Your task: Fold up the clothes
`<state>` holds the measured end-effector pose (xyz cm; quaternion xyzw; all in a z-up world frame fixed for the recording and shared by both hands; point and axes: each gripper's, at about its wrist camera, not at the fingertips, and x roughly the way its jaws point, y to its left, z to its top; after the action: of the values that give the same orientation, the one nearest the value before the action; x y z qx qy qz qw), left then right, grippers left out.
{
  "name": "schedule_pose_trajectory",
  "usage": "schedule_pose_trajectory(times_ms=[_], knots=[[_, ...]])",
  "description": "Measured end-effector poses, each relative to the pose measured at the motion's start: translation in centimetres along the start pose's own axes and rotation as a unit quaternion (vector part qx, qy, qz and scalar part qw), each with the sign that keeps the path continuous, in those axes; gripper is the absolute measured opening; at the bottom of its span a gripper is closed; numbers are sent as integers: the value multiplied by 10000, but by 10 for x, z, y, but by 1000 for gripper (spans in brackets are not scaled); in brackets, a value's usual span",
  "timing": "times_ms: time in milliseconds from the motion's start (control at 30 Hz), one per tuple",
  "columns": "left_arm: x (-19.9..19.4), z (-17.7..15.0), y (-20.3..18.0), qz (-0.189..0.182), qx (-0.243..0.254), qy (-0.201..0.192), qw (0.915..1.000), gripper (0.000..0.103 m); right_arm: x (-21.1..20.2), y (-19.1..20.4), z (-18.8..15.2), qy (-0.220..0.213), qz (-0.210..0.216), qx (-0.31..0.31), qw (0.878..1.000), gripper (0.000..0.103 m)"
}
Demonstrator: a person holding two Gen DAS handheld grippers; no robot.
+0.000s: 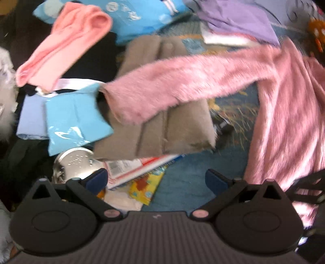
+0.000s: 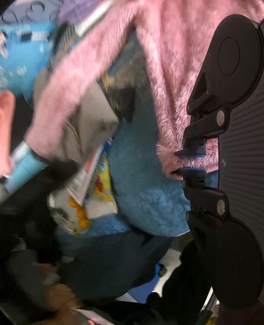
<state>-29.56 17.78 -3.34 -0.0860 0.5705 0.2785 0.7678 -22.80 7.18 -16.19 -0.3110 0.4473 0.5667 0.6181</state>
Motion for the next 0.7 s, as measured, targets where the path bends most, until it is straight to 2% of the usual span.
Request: schedule_pose_trajectory(times_ms=[67,100,133,200,267,300,400,500,567,600,667,700], knots=[[-1,4,8,56,-56,-25,10000,103,30,5,-2,395,55,-164,9991,14],[1,6,10,97,-52,-5,9999,103,38,8,-4,460,66,-247,9986,18],[2,7,11,132,-36,19,9999,103,40,11,-6,416,58,-331,9986,20],[4,9,9,163,22,56,9998,103,27,16,-7,281,152,-311,9990,35],[3,10,5,82,74,3,9999,103,-1,15,-17,-52,211,-108,9997,36],[4,11,1,45,118,8,9999,103,-18,14,-27,-160,133,12,9998,41],[6,16,-13,-73,272,7,9996,103,-64,11,-67,-253,-370,359,9983,56],[6,20,-32,-245,441,-44,9987,103,-91,3,-117,84,-1189,628,9909,65],[6,21,-47,-365,530,-52,9979,103,-91,-7,-142,480,-1544,823,9834,65],[7,22,-55,-423,563,-43,9975,103,-86,-10,-148,620,-1558,898,9817,64],[8,23,-71,-540,629,-25,9966,103,-75,-11,-150,602,-1601,650,9831,64],[7,24,-81,-578,696,-21,9959,103,-67,-8,-150,616,-1719,367,9825,61]])
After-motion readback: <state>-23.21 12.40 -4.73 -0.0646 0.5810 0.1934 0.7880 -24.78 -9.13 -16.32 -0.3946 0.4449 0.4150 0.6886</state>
